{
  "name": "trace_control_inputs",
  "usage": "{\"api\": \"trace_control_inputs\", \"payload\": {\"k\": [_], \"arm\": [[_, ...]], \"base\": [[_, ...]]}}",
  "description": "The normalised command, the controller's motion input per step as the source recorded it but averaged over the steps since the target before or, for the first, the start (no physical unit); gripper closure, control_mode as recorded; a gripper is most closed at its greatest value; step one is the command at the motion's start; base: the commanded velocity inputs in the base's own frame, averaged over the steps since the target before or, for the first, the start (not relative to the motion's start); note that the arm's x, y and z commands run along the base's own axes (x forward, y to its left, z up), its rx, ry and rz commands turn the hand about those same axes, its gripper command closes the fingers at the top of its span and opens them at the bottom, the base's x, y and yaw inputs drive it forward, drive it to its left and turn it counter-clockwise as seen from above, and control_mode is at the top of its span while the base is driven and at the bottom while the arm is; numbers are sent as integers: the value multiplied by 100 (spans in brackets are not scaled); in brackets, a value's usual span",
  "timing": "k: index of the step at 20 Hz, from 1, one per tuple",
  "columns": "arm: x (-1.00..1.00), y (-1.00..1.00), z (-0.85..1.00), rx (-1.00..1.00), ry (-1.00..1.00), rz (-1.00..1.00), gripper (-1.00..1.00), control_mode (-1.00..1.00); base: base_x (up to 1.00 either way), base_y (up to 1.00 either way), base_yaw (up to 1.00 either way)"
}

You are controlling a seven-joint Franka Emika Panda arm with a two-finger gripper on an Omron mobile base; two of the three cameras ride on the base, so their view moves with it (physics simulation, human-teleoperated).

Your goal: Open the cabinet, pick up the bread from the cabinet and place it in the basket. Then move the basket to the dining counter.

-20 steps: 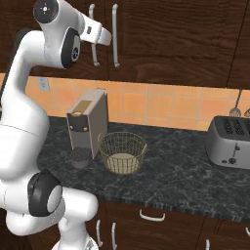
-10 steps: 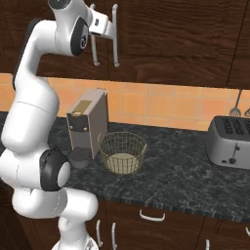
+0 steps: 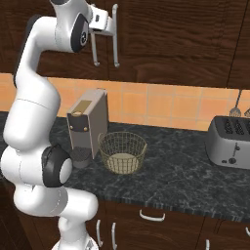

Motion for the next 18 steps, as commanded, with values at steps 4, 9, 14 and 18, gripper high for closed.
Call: {"api": "trace_control_inputs", "payload": {"k": [4, 9, 14, 18], "arm": [[33, 0, -25, 0, -11, 3, -100, -100], [26, 0, -10, 0, -6, 2, 100, -100], [10, 3, -1, 0, -3, 0, 100, -100], [-2, 2, 0, 0, -2, -1, 100, -100]], "base": [[0, 0, 0], [0, 0, 0], [0, 0, 0], [0, 0, 0]]}}
